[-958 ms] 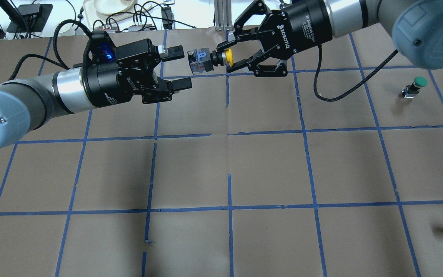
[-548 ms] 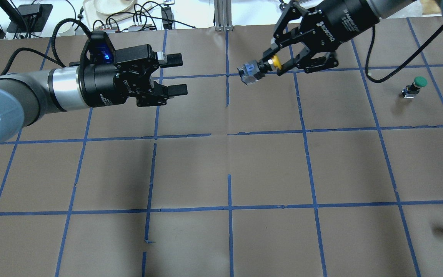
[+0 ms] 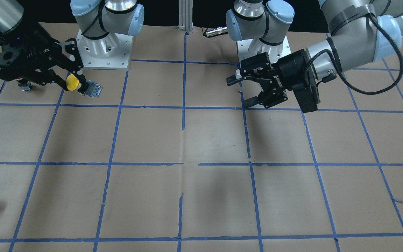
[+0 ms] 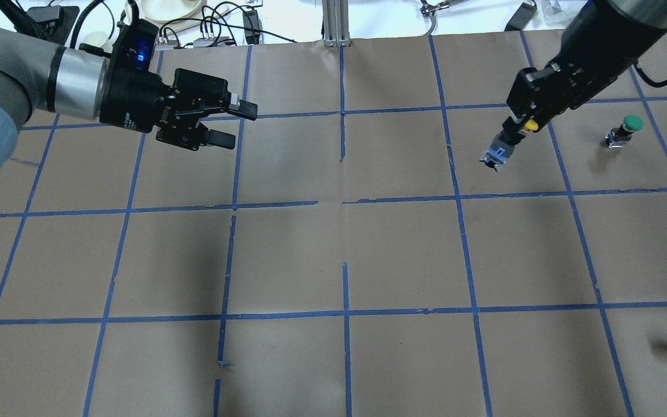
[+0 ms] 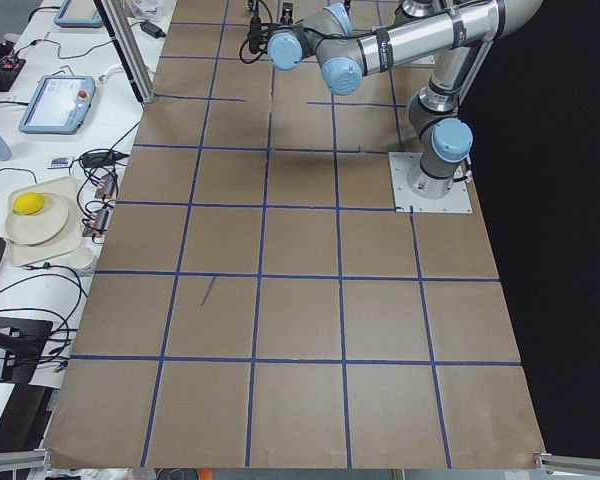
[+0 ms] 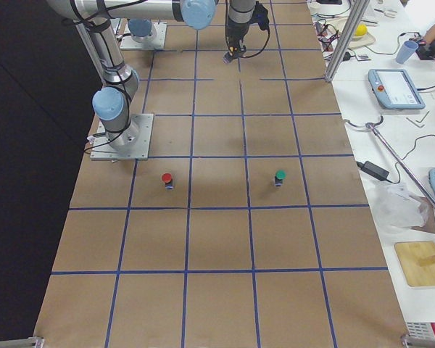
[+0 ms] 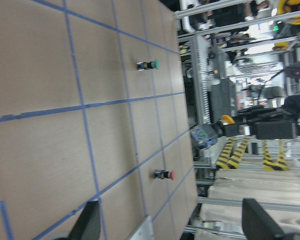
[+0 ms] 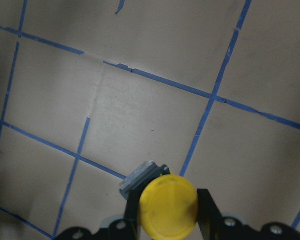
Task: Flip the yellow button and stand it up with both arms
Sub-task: 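Carry the yellow button with the right gripper and lower it upright onto the table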
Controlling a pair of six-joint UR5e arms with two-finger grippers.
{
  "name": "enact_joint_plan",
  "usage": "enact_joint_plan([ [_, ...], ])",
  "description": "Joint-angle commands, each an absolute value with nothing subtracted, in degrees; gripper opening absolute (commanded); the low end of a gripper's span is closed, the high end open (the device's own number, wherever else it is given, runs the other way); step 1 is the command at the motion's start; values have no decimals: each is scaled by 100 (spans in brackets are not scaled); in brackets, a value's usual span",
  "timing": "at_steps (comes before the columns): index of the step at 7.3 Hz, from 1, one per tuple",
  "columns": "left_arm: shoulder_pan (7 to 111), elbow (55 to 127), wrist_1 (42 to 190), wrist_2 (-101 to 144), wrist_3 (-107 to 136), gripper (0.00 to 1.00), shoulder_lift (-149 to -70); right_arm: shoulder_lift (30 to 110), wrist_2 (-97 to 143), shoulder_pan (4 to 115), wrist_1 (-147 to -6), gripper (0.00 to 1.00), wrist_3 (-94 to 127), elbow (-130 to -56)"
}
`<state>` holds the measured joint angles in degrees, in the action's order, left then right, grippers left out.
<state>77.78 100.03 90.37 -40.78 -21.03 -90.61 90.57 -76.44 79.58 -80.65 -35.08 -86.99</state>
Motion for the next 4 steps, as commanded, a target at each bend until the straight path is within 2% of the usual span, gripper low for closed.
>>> enact_joint_plan([
  [1, 7813, 9319, 8727, -6091, -1670, 100, -9123, 9070, -8075, 7586, -8060, 20, -5694, -8736],
  [4, 8330, 8501, 9454, -8817, -1600, 100, -8973, 9088, -8490, 5940, -8059, 19, -9110, -9148],
])
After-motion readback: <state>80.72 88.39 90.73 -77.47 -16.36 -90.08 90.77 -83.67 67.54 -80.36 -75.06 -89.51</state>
